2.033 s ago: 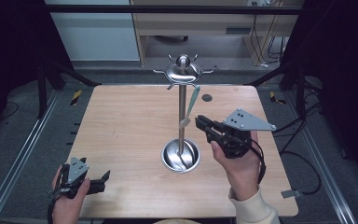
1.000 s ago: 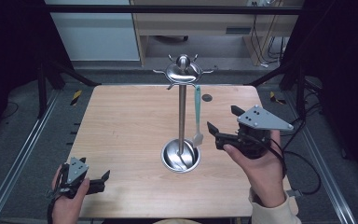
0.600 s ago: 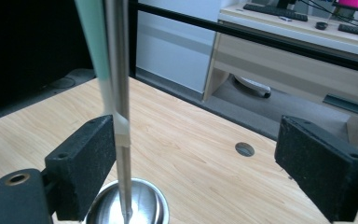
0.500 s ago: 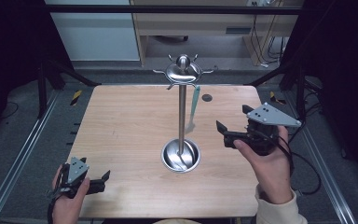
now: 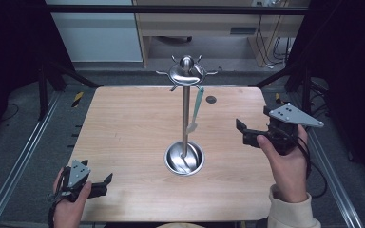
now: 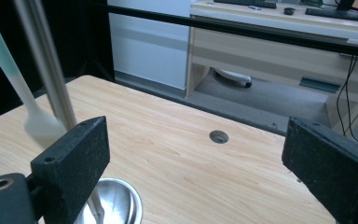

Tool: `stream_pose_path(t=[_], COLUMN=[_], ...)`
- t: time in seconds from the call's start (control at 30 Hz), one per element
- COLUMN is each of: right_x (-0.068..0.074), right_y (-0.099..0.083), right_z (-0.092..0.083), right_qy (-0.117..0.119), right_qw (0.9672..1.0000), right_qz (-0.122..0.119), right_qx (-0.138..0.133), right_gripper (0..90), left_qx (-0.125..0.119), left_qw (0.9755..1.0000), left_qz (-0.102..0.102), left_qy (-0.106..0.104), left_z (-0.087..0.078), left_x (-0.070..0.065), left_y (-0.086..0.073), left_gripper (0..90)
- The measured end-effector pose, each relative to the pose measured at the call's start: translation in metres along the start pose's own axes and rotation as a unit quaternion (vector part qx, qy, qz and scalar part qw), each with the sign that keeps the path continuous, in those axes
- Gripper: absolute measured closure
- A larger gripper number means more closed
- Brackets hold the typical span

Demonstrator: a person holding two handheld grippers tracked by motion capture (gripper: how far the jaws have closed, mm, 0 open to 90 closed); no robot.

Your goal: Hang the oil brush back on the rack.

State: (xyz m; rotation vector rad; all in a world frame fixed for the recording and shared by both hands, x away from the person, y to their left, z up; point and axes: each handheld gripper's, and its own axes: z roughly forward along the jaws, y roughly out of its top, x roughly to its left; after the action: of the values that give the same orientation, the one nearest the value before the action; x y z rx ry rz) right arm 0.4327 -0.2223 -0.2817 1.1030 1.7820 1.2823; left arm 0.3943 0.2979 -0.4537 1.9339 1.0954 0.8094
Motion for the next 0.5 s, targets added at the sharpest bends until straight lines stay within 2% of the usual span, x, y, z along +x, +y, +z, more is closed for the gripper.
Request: stream_pose_path(t=[0.23,0.5], right_x=[-0.012,-0.023], right_y=[-0.013,-0.037], right_z=[0.009,0.031], right_qy=[-0.009,-0.020], right_qw=[0.9998,0.9985], right_qz=[0.012,0.023], right_qx=[0.013,0.046], right_gripper=[6.9,7.6], left_qx=[-0.006,-0.010], left_qw=[1.0000,0.9999], left_qz=[0.000,0.000], left_qy=[-0.001,-0.003], left_z=[0.000,-0.001], left_x=[0.000,0.000], left_y=[0.001,0.001], left_gripper=[2.4,2.3])
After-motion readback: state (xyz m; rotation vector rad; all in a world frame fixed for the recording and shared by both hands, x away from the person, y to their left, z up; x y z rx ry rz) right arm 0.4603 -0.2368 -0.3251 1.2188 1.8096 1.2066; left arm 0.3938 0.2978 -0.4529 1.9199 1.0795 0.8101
